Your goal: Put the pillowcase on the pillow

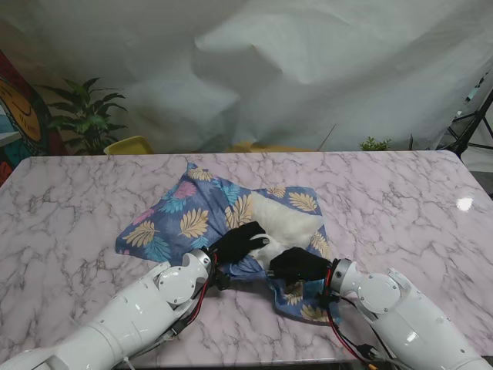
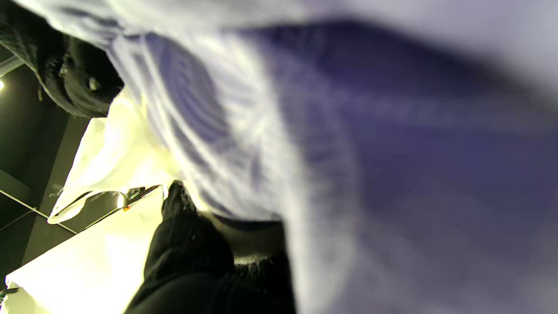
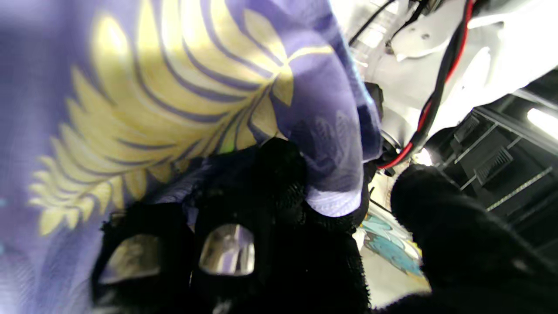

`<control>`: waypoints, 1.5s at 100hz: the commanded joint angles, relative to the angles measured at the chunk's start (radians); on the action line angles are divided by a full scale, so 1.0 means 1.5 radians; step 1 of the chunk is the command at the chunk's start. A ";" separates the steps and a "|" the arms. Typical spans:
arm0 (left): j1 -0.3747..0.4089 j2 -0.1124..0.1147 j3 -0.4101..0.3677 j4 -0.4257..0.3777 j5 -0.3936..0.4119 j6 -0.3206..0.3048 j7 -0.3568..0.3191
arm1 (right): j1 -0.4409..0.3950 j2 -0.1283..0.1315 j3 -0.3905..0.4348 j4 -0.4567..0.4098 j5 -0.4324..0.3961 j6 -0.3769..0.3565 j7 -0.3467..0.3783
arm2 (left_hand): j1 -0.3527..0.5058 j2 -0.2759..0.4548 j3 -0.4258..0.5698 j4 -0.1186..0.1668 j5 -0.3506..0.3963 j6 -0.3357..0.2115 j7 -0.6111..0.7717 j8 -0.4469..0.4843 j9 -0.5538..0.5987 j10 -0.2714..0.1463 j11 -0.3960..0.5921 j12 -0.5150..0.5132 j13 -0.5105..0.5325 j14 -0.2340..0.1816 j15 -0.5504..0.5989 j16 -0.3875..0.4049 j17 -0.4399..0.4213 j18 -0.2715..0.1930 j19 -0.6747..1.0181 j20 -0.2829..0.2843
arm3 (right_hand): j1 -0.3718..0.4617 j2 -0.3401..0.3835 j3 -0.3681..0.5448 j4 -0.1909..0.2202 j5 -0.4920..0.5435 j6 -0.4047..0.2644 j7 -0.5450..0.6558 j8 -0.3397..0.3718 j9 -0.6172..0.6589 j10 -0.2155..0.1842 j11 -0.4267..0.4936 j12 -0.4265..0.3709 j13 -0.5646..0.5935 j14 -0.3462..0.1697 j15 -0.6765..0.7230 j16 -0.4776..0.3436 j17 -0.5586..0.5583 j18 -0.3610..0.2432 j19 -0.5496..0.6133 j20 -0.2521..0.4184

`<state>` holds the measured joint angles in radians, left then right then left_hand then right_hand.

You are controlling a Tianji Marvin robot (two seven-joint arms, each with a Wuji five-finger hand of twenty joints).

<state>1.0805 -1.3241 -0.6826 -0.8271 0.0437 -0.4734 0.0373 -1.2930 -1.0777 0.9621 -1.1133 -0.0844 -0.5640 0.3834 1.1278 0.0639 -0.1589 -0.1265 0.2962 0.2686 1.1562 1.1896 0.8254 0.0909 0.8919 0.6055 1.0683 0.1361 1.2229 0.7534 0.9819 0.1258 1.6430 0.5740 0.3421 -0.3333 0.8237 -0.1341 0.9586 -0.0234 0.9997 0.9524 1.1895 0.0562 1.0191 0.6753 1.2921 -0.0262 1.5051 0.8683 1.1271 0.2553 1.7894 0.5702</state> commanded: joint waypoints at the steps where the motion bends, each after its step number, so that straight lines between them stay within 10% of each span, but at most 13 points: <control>1: 0.015 0.005 0.009 0.037 0.004 0.014 -0.017 | 0.000 0.010 -0.005 0.004 -0.017 -0.013 -0.007 | 0.062 0.070 0.066 0.026 -0.002 0.043 0.051 0.029 0.050 0.008 0.043 0.013 0.017 0.032 -0.021 -0.017 -0.021 0.066 -0.024 -0.011 | -0.029 0.001 0.009 -0.007 0.071 -0.109 0.294 0.020 0.058 -0.012 -0.029 -0.015 0.020 -0.123 0.103 0.036 0.039 -0.092 0.137 0.044; 15: 0.013 0.005 0.011 0.039 0.007 0.012 -0.017 | -0.002 0.029 0.016 -0.030 -0.226 -0.039 -0.065 | 0.062 0.068 0.066 0.026 -0.003 0.043 0.051 0.029 0.049 0.007 0.043 0.013 0.017 0.031 -0.021 -0.017 -0.021 0.065 -0.024 -0.011 | -0.109 -0.017 0.033 0.009 0.152 -0.203 0.302 0.023 0.174 -0.089 -0.006 0.013 0.024 -0.218 0.137 0.084 0.052 -0.213 0.168 0.072; 24: 0.011 0.006 0.015 0.039 0.013 0.012 -0.018 | -0.014 0.037 0.039 -0.059 -0.326 -0.037 -0.086 | 0.062 0.068 0.066 0.027 -0.002 0.043 0.051 0.028 0.049 0.005 0.044 0.013 0.017 0.031 -0.020 -0.018 -0.021 0.064 -0.024 -0.012 | -0.149 0.018 -0.016 0.005 0.199 -0.229 0.296 0.024 0.176 -0.089 0.010 0.022 0.024 -0.190 0.121 0.069 0.044 -0.165 0.135 0.062; 32: 0.010 0.006 0.016 0.040 0.014 0.011 -0.019 | -0.021 0.040 0.054 -0.073 -0.389 -0.038 -0.111 | 0.062 0.066 0.066 0.027 -0.002 0.042 0.051 0.028 0.048 0.005 0.044 0.013 0.017 0.029 -0.021 -0.018 -0.021 0.063 -0.024 -0.012 | -0.176 0.078 -0.072 0.012 0.195 -0.230 0.213 -0.021 0.177 -0.067 -0.107 -0.043 0.023 -0.147 0.044 0.007 0.027 -0.084 0.045 0.016; 41: 0.009 0.006 0.018 0.042 0.013 0.010 -0.021 | -0.028 0.043 0.064 -0.086 -0.413 -0.035 -0.110 | 0.062 0.067 0.067 0.027 -0.002 0.043 0.051 0.028 0.048 0.005 0.045 0.013 0.016 0.029 -0.020 -0.018 -0.021 0.063 -0.024 -0.012 | -0.193 0.162 -0.185 0.021 0.151 -0.224 0.019 -0.179 0.128 -0.045 -0.281 -0.123 0.022 -0.060 -0.206 -0.142 -0.070 -0.004 -0.158 -0.105; 47: 0.009 0.006 0.020 0.043 0.012 0.009 -0.023 | -0.031 0.049 0.067 -0.097 -0.418 -0.027 -0.087 | 0.062 0.066 0.067 0.027 -0.002 0.043 0.051 0.028 0.049 0.005 0.045 0.014 0.017 0.029 -0.020 -0.018 -0.021 0.063 -0.024 -0.012 | -0.188 0.240 -0.307 0.034 0.046 -0.196 -0.130 -0.321 0.030 -0.057 -0.331 -0.129 -0.030 -0.035 -0.421 -0.176 -0.240 -0.007 -0.275 -0.066; 62: 0.009 0.006 0.021 0.043 0.011 0.009 -0.026 | -0.021 0.056 0.057 -0.095 -0.410 -0.022 -0.048 | 0.062 0.065 0.067 0.027 -0.001 0.042 0.052 0.028 0.049 0.005 0.045 0.014 0.017 0.028 -0.020 -0.018 -0.021 0.063 -0.023 -0.013 | -0.180 0.360 -0.443 0.056 -0.117 -0.163 -0.215 -0.374 -0.129 -0.086 -0.378 -0.169 -0.266 -0.003 -0.704 -0.232 -0.551 -0.021 -0.476 -0.067; 81: 0.009 0.006 0.020 0.042 0.010 0.010 -0.027 | -0.011 0.052 0.044 -0.072 -0.426 -0.043 -0.085 | 0.062 0.065 0.067 0.027 -0.001 0.042 0.052 0.027 0.048 0.004 0.045 0.014 0.016 0.029 -0.020 -0.019 -0.021 0.063 -0.023 -0.013 | -0.146 0.417 -0.523 0.067 -0.220 -0.110 -0.271 -0.474 -0.236 -0.090 -0.471 -0.289 -0.426 -0.071 -0.847 -0.372 -0.682 -0.150 -0.622 -0.161; 112: 0.009 0.006 0.023 0.043 0.012 0.010 -0.027 | -0.062 0.046 0.099 -0.129 -0.549 -0.045 -0.180 | 0.062 0.064 0.067 0.027 -0.001 0.042 0.052 0.027 0.048 0.004 0.045 0.014 0.017 0.028 -0.020 -0.019 -0.021 0.061 -0.023 -0.013 | -0.129 0.417 -0.538 0.070 -0.257 -0.114 -0.253 -0.478 -0.308 -0.088 -0.425 -0.279 -0.465 -0.048 -0.832 -0.384 -0.690 -0.143 -0.629 -0.191; 130: 0.008 0.009 0.022 0.038 0.018 0.017 -0.025 | -0.108 0.055 0.140 -0.207 -0.710 -0.007 -0.248 | 0.062 0.064 0.067 0.027 -0.001 0.042 0.052 0.026 0.048 0.004 0.045 0.014 0.018 0.027 -0.020 -0.019 -0.021 0.060 -0.023 -0.014 | -0.130 0.422 -0.540 0.072 -0.087 -0.165 -0.155 -0.424 -0.182 -0.104 -0.381 -0.237 -0.355 -0.043 -0.781 -0.339 -0.637 -0.090 -0.571 -0.152; 150: 0.010 0.011 0.017 0.032 0.024 0.025 -0.022 | -0.126 0.060 0.160 -0.253 -0.731 0.002 -0.191 | 0.062 0.063 0.067 0.027 0.000 0.043 0.052 0.026 0.048 0.004 0.045 0.014 0.017 0.027 -0.020 -0.019 -0.020 0.058 -0.022 -0.014 | -0.138 0.433 -0.542 0.072 0.065 -0.193 -0.092 -0.397 -0.126 -0.112 -0.373 -0.224 -0.316 -0.047 -0.773 -0.326 -0.628 -0.082 -0.563 -0.143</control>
<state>1.0672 -1.3268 -0.6645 -0.8260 0.0693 -0.4693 0.0268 -1.4754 -0.9993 1.1959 -1.4806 -1.1330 -0.5612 0.0849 1.1275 0.0645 -0.1575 -0.1265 0.2930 0.2661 1.1562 1.1897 0.8227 0.0873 0.8685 0.6036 1.0683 0.1251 1.2135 0.7356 0.9818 0.1148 1.6356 0.5587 0.1469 0.2526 0.0332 -0.0543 0.8337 -0.2390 0.6682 0.2778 0.9554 -0.0900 0.4374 0.3262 0.7956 -0.0939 0.3290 0.3660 0.1870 0.1095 0.9407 0.3378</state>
